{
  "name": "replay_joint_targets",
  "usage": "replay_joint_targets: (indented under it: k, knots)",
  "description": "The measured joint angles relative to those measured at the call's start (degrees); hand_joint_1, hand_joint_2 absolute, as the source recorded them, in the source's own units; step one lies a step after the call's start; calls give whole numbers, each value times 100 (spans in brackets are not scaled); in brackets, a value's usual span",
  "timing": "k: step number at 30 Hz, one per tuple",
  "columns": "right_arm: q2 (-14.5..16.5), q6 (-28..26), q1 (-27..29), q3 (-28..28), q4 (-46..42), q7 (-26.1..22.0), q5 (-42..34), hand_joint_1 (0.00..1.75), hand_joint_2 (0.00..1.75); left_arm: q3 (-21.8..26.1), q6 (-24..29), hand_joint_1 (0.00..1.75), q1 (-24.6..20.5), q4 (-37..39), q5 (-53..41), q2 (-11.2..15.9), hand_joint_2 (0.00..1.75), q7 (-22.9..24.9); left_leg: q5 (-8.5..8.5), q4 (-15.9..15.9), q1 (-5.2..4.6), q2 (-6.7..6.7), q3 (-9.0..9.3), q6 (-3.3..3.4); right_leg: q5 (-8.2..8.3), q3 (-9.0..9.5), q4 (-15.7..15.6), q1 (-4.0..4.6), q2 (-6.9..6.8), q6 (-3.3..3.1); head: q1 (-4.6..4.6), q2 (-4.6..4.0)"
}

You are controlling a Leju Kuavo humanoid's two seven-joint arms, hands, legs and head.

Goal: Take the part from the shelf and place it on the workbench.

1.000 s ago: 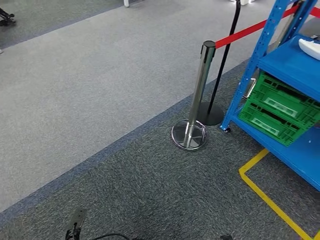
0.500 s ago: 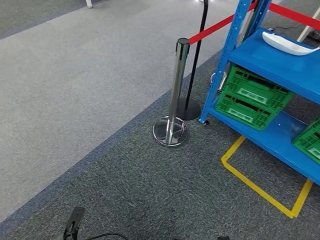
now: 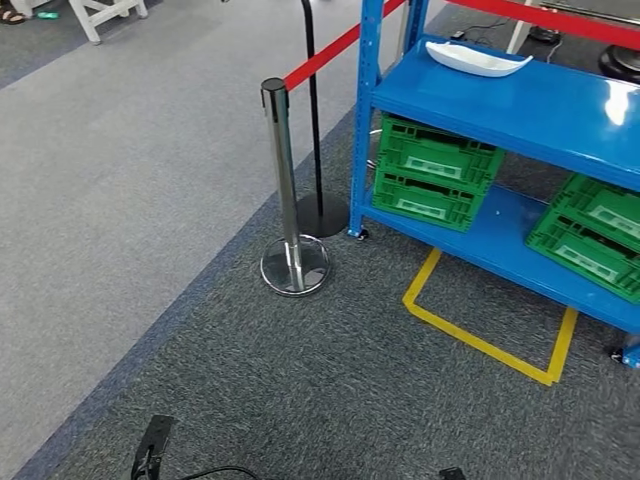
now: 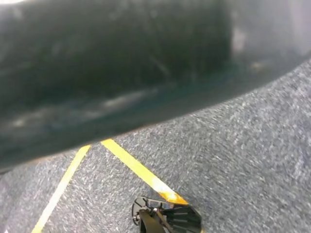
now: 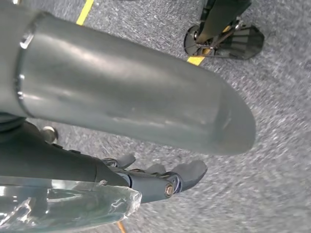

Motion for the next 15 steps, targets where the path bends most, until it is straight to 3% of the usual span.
replay_joint_targets:
  k: [2, 4, 6, 8, 10, 12, 14, 15]
  knots:
    - [-1, 0, 12, -1, 0, 3, 0, 0, 0, 1, -1, 0, -1, 1, 1, 3, 0, 0, 388, -447, 5, -70, 148, 26, 6, 8, 2, -4, 176, 11, 0, 0]
    - [0, 0, 9, -2, 0, 2, 1, 0, 0, 1, -1, 0, -7, 1, 1, 6, 0, 0, 744, -1208, 34, -338, 461, 51, 13, -7, 17, -5, 339, 53, -2, -1]
    - [1, 0, 9, -2, 0, -3, 2, 0, 0, 1, -3, 0, -18, 1, 1, 4, 0, 0, 816, -1564, 44, -523, 605, 75, 34, -42, 8, -12, 466, 128, -5, -1]
    - [0, 0, 39, -2, 1, -7, 3, 0, 0, 2, -5, 0, -31, 1, 2, -4, 0, -3, 823, -1602, 34, -434, 618, 135, 62, -90, -31, -30, 542, 213, -5, 0]
    - [-1, -1, 63, -2, 2, -9, 4, 0, 0, 5, -7, 0, -35, 1, 4, -9, 0, -15, 843, -1635, 40, -302, 635, 218, -44, -193, 113, -19, 291, 277, 24, 0]
    - [-1, 1, 41, -1, 2, -13, 5, 0, 0, 11, -13, 0, -17, 1, 10, -4, 0, -30, 834, -1648, 28, -143, 648, 278, -405, -479, 717, -5, -95, 317, 58, 0]
    - [1, 3, 18, 2, 2, -14, 4, 0, 0, 17, -25, 0, 3, 1, 15, -2, 0, -45, 816, -1646, 7, 30, 658, 301, -729, -817, 1439, -14, -225, 347, 64, -1]
    - [1, 4, 21, 3, 2, -14, 4, 0, 0, 19, -30, 0, 4, 1, 15, -2, 0, -52, 806, -1645, 4, 105, 668, 301, -745, -870, 1581, -16, -237, 357, 66, -1]
